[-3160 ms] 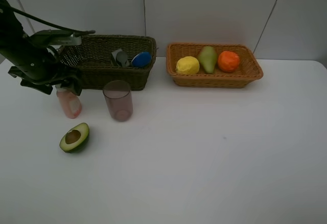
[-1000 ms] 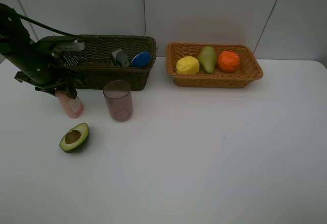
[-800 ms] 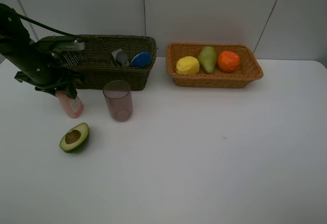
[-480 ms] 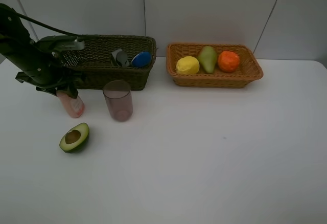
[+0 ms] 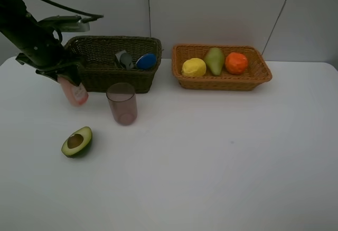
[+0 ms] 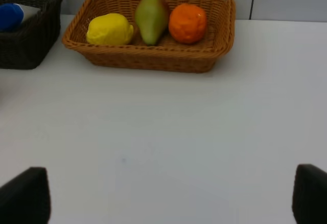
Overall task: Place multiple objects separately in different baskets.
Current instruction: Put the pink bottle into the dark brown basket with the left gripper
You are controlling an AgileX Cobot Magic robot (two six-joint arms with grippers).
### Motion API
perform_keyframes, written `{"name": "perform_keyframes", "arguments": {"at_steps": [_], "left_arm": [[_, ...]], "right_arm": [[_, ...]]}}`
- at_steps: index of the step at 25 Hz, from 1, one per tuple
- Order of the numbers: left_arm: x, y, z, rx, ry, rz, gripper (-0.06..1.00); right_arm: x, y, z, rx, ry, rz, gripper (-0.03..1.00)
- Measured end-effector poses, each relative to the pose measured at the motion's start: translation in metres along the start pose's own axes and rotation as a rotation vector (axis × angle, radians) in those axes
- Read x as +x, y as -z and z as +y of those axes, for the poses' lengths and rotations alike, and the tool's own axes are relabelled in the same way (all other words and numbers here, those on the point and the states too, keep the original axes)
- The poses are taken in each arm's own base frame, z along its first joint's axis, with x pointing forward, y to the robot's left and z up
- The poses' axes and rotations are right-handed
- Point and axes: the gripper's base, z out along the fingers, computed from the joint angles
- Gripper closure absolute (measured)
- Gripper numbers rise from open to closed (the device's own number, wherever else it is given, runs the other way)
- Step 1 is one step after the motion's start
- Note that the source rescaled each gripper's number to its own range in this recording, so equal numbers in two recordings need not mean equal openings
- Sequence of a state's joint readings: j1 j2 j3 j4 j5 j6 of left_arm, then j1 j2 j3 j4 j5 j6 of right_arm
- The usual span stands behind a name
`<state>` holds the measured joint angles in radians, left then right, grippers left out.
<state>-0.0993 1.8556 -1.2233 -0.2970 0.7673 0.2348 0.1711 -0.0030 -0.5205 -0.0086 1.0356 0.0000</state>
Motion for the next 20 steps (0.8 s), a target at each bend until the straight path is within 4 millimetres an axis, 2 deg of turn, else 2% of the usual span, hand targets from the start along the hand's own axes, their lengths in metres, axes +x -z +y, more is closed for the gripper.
{"name": "perform_keyframes", "arguments": {"at_steps": [13,20], "left_arm": [[-0.044,0.055,-0.015,0.038,-0.067,-0.056,0.5],[-0.065,0.088,-0.04,0.044,-0.15,-0.128,0.5]], "right_arm": [[0.0,0.0,0.0,0.0,0.0,0.0,-0.03],[0.0,0.0,0.0,0.0,0.0,0.0,-0.03]]}}
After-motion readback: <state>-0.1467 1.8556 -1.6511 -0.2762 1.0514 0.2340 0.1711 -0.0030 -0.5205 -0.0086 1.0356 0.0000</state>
